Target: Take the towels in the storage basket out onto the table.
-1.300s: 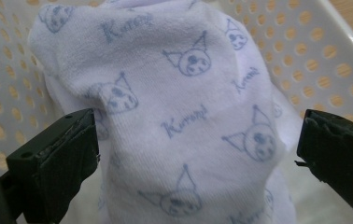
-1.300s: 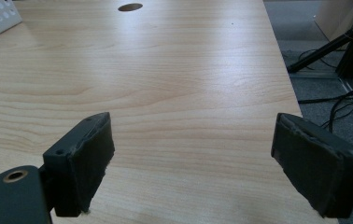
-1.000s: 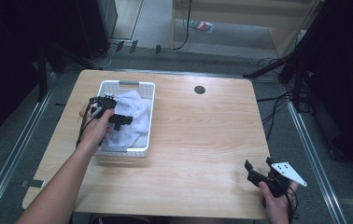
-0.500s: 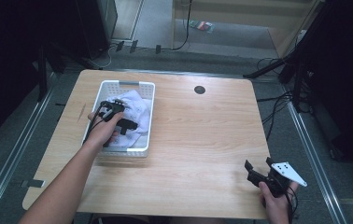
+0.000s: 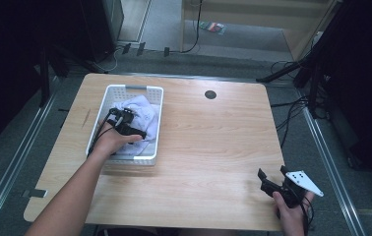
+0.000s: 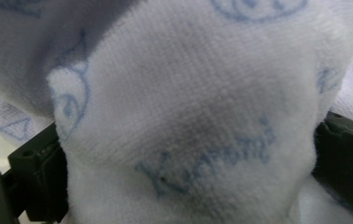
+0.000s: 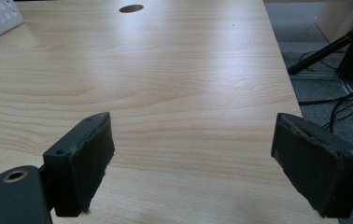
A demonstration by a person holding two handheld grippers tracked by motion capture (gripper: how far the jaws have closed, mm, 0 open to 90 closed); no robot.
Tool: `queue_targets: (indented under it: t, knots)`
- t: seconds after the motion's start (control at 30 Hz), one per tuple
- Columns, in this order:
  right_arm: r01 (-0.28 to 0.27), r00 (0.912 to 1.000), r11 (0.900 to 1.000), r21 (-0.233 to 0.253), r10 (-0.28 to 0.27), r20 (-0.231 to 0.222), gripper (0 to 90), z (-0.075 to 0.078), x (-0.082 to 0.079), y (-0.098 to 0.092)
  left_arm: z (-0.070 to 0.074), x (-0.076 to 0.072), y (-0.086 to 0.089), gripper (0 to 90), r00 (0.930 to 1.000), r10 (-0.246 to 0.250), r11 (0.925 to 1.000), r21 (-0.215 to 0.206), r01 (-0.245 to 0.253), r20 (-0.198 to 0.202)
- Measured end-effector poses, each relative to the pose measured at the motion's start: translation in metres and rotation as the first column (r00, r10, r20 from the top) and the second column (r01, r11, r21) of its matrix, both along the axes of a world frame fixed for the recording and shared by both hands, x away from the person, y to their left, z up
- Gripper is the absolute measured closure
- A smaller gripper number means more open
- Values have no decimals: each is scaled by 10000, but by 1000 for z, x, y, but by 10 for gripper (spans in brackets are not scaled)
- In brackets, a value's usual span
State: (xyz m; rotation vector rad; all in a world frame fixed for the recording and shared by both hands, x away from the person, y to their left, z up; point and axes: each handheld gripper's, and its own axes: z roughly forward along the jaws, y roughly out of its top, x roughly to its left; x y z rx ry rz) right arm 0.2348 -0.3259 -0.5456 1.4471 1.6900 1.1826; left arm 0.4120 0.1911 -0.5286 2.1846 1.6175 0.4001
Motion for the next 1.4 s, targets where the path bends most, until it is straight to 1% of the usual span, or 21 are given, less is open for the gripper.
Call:
queue_targets:
  t: [0.03, 0.07, 0.1, 0.17, 0.2, 0.27, 0.3, 0.37, 0.43, 0.5, 0.6, 0.67, 0.7, 0.77, 0.8, 0.87, 0.93, 1.0, 1.13, 1.2, 1.4]
  knots:
    - [-3, 10000, 10000, 4, 3, 4, 134, 0, 0, 0, 2, 0, 1, 34, 10000, 26, 10000, 4, -26, -91]
    - [-16, 10000, 10000, 3, 16, 9, 134, 0, 0, 0, 3, 0, 1, 72, 10000, 47, 10000, -2, -47, -61]
    - [-22, 10000, 10000, -8, 22, 16, 134, 0, 0, 0, 8, 0, 3, 217, 9999, 149, 9999, -17, -149, -34]
    - [-9, 10000, 10000, -4, 9, -5, 134, 0, 0, 0, 10, 0, 4, 384, 9997, 256, 9996, -74, -256, -57]
    - [-9, 10000, 10000, -4, 9, -5, 134, 0, 0, 0, 12, 0, 6, 384, 9994, 322, 9994, -103, -323, -123]
    - [-20, 10000, 10000, 6, 20, 9, 134, 0, 0, 0, 13, 1, 10, 464, 9991, 390, 9991, -153, -393, -149]
    - [-10, 10000, 10000, 20, 10, 6, 134, 0, 0, 0, 14, 2, 13, 521, 9992, 362, 9987, -347, -369, -193]
    - [-2, 10000, 10000, 28, 2, -5, 134, 0, 0, 0, 15, 3, 15, 555, 9992, 326, 9984, -455, -337, -245]
    - [-24, 10000, 10000, 25, 24, 5, 134, 0, 0, 0, 20, 4, 19, 578, 9990, 256, 9970, -722, -281, -361]
    - [-15, 10000, 10000, 29, 15, -3, 134, 0, 0, 0, 23, 4, 20, 583, 9992, 205, 9968, -759, -231, -357]
    - [-21, 10000, 10000, 25, 21, 2, 134, 0, 0, 0, 31, 2, 23, 595, 9997, 235, 9921, -1234, -234, -4]
    - [8, 10000, 10000, 38, -8, -17, 134, 0, 0, 0, 35, 1, 25, 595, 9998, 187, 9879, -1538, -178, 44]
    - [-2, 10000, 10000, 29, 2, -16, 134, 0, 0, 0, 41, -1, 25, 595, 9998, 96, 9893, -1459, -74, 146]
    - [1, 10000, 10000, 23, -1, -9, 133, 0, 0, 0, 47, -2, 27, 595, 9993, 261, 9864, -1628, -213, 276]
    - [8, 10000, 10000, 29, -8, -7, 133, 0, 0, 0, 47, -2, 27, 594, 9993, 261, 9864, -1628, -213, 276]
    - [8, 10000, 10000, 27, -8, -4, 134, 0, 0, 0, 54, -3, 29, 594, 9984, 321, 9860, -1653, -239, 472]
    - [9, 10000, 10000, 29, -9, -1, 133, 0, 0, 0, 63, -4, 31, 591, 9968, 525, 9811, -1894, -401, 609]
    - [0, 10000, 10000, 24, 0, -6, 134, 0, 0, 0, 70, -6, 31, 590, 9958, 510, 9825, -1825, -364, 759]
    - [3, 10000, 10000, 19, -3, -6, 133, 0, 0, 0, 83, -7, 31, 586, 9954, 569, 9812, -1887, -415, 769]
    - [10, 10000, 10000, 14, -10, 3, 133, 0, 0, 0, 90, -9, 30, 586, 9946, 528, 9800, -1959, -345, 891]
    - [-8, 10000, 10000, -18, 8, 8, 133, 0, 0, 0, 108, -13, 25, 582, 9934, 326, 9817, -1900, -112, 1097]
